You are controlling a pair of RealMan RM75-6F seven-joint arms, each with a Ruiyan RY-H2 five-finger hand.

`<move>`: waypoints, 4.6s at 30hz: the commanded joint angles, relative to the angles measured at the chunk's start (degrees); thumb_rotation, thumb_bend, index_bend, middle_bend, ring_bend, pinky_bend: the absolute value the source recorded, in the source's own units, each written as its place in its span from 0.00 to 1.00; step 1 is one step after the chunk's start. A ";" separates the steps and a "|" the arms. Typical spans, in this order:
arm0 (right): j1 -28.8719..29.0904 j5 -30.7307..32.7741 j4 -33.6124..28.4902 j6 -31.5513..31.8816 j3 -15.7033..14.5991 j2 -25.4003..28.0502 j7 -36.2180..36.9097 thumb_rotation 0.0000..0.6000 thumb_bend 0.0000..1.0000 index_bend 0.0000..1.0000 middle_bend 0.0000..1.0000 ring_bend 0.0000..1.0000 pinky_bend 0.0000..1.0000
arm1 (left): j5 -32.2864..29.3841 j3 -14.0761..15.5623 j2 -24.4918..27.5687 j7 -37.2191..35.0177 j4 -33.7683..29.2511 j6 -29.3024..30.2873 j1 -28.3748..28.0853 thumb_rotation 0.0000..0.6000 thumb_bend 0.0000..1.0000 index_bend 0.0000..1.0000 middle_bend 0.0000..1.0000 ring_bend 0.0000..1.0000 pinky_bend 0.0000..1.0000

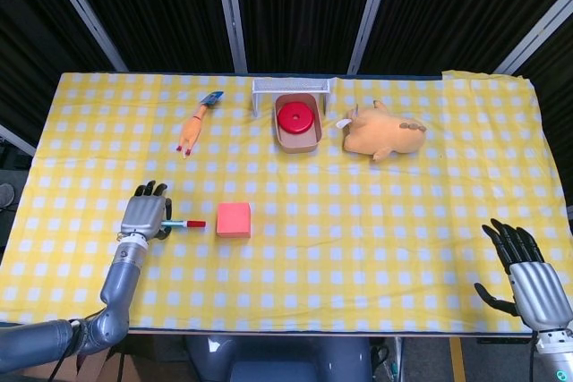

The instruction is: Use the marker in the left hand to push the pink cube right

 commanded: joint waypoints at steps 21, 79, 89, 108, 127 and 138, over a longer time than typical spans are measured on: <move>0.04 0.01 0.01 0.10 0.08 0.21 0.81 1.00 0.32 0.00 0.00 0.00 0.00 | -6.85 -3.72 -7.47 6.03 0.40 3.65 -6.75 1.00 0.45 0.67 0.11 0.00 0.09; 0.19 -0.23 -0.08 -0.20 -0.18 0.49 2.27 1.00 0.32 0.00 0.00 0.00 0.00 | -13.73 -11.96 -23.57 15.16 8.76 6.04 -22.31 1.00 0.45 0.68 0.12 0.00 0.09; 0.19 -0.30 -0.08 -0.13 -0.19 0.49 2.36 1.00 0.32 0.00 0.00 0.00 0.00 | -14.48 -12.13 -23.80 16.73 7.90 7.38 -23.06 1.00 0.45 0.69 0.11 0.00 0.09; 0.05 0.00 -0.11 0.10 -0.04 0.60 2.63 1.00 0.32 0.00 0.00 0.00 0.00 | -16.44 -13.92 -26.33 19.84 10.58 7.33 -26.45 1.00 0.45 0.69 0.11 0.00 0.09; 0.06 0.38 -0.52 -0.33 -0.09 0.98 3.04 1.00 0.32 0.00 0.00 0.00 0.00 | -19.53 -19.00 -33.45 24.00 19.15 4.75 -34.83 1.00 0.45 0.69 0.11 0.00 0.09; 0.05 0.39 -0.47 -0.38 -0.12 1.09 3.35 1.00 0.32 0.00 0.00 0.00 0.00 | -19.46 -21.29 -36.57 24.09 22.35 3.60 -37.98 1.00 0.45 0.69 0.12 0.00 0.09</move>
